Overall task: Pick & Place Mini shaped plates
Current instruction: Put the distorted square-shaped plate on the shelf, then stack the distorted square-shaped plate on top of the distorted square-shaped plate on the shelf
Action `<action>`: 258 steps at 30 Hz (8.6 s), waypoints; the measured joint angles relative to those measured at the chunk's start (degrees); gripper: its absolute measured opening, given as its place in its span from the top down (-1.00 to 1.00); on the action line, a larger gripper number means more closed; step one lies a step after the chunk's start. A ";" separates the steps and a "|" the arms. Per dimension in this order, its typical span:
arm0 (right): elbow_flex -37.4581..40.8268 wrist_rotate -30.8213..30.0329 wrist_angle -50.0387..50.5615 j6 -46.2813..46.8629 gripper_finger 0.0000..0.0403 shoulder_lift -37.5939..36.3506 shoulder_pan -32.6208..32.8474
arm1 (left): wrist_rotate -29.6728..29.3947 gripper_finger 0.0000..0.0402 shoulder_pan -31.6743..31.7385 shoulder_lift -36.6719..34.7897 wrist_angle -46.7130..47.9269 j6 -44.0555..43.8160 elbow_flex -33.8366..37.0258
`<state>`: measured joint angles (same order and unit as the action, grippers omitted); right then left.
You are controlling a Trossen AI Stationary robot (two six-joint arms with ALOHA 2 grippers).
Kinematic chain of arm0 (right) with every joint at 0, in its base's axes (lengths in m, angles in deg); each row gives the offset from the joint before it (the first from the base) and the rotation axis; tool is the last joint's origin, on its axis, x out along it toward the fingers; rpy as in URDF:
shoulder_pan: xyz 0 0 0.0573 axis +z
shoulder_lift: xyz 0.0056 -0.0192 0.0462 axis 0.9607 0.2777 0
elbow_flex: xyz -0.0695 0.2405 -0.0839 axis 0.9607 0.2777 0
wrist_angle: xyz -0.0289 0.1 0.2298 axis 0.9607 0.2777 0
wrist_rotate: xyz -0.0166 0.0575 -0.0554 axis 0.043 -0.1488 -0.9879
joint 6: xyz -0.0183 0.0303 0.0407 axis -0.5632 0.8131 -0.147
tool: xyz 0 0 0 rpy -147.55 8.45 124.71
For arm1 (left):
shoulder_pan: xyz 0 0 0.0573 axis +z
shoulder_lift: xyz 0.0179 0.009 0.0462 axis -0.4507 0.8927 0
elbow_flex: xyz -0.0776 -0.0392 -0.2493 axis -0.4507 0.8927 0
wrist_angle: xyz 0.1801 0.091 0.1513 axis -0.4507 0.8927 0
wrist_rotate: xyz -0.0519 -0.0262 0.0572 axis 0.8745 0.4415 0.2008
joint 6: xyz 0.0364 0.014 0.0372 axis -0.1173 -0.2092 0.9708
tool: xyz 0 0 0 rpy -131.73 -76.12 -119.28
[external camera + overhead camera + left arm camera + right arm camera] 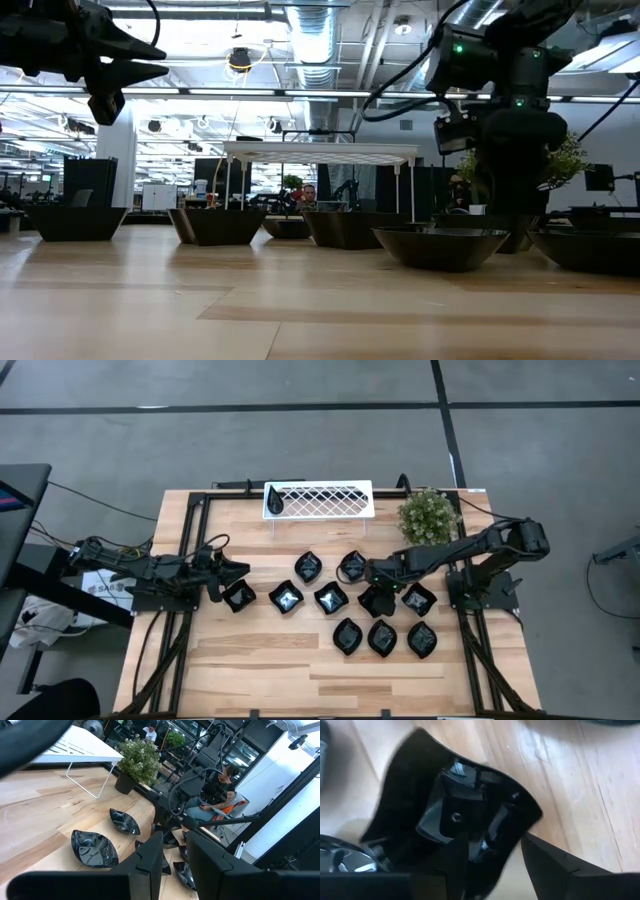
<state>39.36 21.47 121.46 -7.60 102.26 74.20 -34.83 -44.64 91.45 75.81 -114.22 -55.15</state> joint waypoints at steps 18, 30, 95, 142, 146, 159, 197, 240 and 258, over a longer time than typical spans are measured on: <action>-0.02 0.04 -0.23 0.51 0.81 -0.55 -0.01 | 0.00 0.56 0.00 0.00 0.00 0.00 0.00; -0.04 0.24 -0.23 0.57 0.98 -1.07 -0.01 | 0.00 0.56 -0.02 0.00 -0.24 0.00 0.00; -64.31 12.31 13.02 -20.62 1.00 21.56 -32.34 | -0.02 0.56 -0.02 0.04 -0.44 0.83 -0.02; -73.28 24.17 17.91 -22.40 1.00 36.03 -40.36 | -0.04 0.56 0.00 0.04 -1.29 0.83 -0.02; -73.26 24.22 18.00 -22.40 1.00 36.01 -40.20 | -0.04 0.56 -0.02 0.04 -1.29 0.83 -0.02; -73.26 24.11 18.63 -22.46 0.88 36.01 -40.16 | -0.04 0.56 -0.01 0.04 -1.31 0.84 -0.02; -91.71 22.35 53.25 -33.71 0.99 33.86 -42.56 | -0.04 0.56 -0.01 0.04 -1.48 1.07 -0.02; -62.77 20.53 45.58 -23.29 0.99 27.12 -9.78 | -0.03 0.56 -0.01 0.04 -1.40 1.05 -0.02; -28.48 8.56 29.55 3.45 0.99 -0.67 -3.51 | 0.00 0.56 -0.01 0.02 -1.51 1.05 -0.02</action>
<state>10.88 30.03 151.01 -4.15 101.59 70.70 -34.83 -44.65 91.48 74.30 -113.17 -55.17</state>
